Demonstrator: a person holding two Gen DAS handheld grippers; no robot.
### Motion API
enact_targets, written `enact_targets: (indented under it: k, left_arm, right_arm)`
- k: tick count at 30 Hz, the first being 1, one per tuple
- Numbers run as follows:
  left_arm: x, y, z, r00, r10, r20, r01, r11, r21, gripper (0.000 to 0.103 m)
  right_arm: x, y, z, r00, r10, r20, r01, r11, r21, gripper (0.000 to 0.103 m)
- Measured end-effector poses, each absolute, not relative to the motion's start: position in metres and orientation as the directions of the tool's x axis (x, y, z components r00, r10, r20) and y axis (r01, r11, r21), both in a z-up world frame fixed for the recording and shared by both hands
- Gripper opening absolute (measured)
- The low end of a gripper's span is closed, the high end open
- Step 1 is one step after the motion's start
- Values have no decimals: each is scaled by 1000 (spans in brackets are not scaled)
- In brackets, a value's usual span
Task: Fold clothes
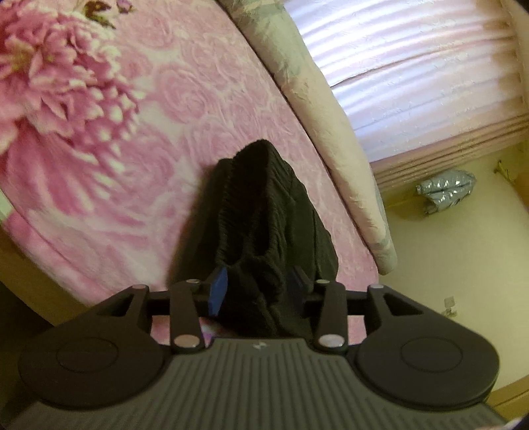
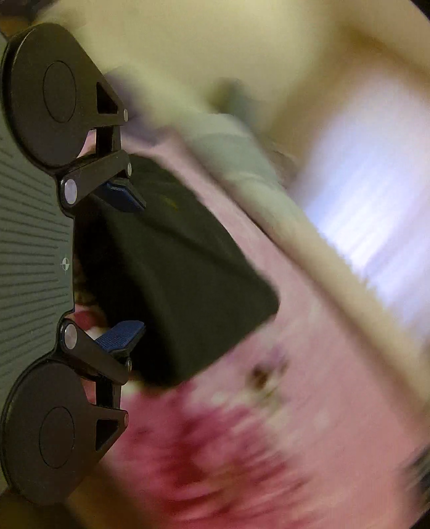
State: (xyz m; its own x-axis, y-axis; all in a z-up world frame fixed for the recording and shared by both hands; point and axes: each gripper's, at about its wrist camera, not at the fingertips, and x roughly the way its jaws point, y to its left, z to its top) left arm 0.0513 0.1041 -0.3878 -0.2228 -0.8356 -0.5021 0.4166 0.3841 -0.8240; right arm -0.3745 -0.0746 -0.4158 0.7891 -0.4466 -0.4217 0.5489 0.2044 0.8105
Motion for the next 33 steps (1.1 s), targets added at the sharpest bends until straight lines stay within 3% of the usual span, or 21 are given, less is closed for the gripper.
enact_targets:
  k: [3,9,10,11,13,16,19,21,23,24,27,28,30,32,33]
  left_arm:
    - [47,99,-392,-186,-834,-519,396,419,-817,39]
    - [46,90,-399,-144,-833,-534,373,454,-809,38]
    - [46,90,-399,-140,-833,-535,390,450,-803,34]
    - [45,91,-398,-136,-833,-536,406,447,-797,28]
    - [44,93,-398,-129,-835,-535,432,438,-788,19]
    - [44,99,-398,-127,-844,-521,456,417,-786,14]
    - [38,101,-395,-85,-849,-521,546,398,-737,13]
    - [38,103,-397,-39,-848,-529,599,404,-691,1]
    - [43,106,-401,123,-783,-609,642,531,-553,0]
    - [53,109,-408,145,-750,-645,606,583,-541,0]
    - [74,122,-415,26,-791,-611,465,551,-693,0]
    - [73,123,-409,18,-799,-601,479,535,-696,0]
    - [70,125,-400,-34,-820,-571,457,496,-739,9]
    - [68,126,-396,-101,-846,-524,393,449,-802,36]
    - [64,125,-395,-120,-851,-512,372,439,-818,38]
  right_arm:
    - [-395,-86,-438,817,-452,-357,393,-16,920,76]
    - [-409,-96,-465,820,-475,-321,224,-249,942,73]
    - [-411,-98,-470,821,-475,-316,198,-283,939,49]
    - [-412,-100,-475,823,-469,-320,184,-313,932,39]
    - [-417,-103,-480,824,-463,-327,178,-336,925,24]
    - [-422,-103,-472,819,-467,-334,231,-264,936,15]
    - [-422,-100,-459,810,-479,-338,301,-154,941,13]
    - [-419,-100,-460,794,-479,-375,365,-117,924,13]
    - [-414,-98,-469,762,-488,-425,425,-119,897,12]
    - [-413,-97,-472,752,-491,-440,441,-121,889,13]
    - [-412,-95,-468,757,-484,-438,441,-116,890,13]
    - [-411,-95,-466,759,-482,-438,441,-114,890,21]
    - [-411,-94,-463,763,-477,-436,440,-111,891,35]
    - [-410,-93,-461,766,-472,-435,440,-108,892,47]
    - [-410,-92,-459,768,-470,-435,440,-106,892,56]
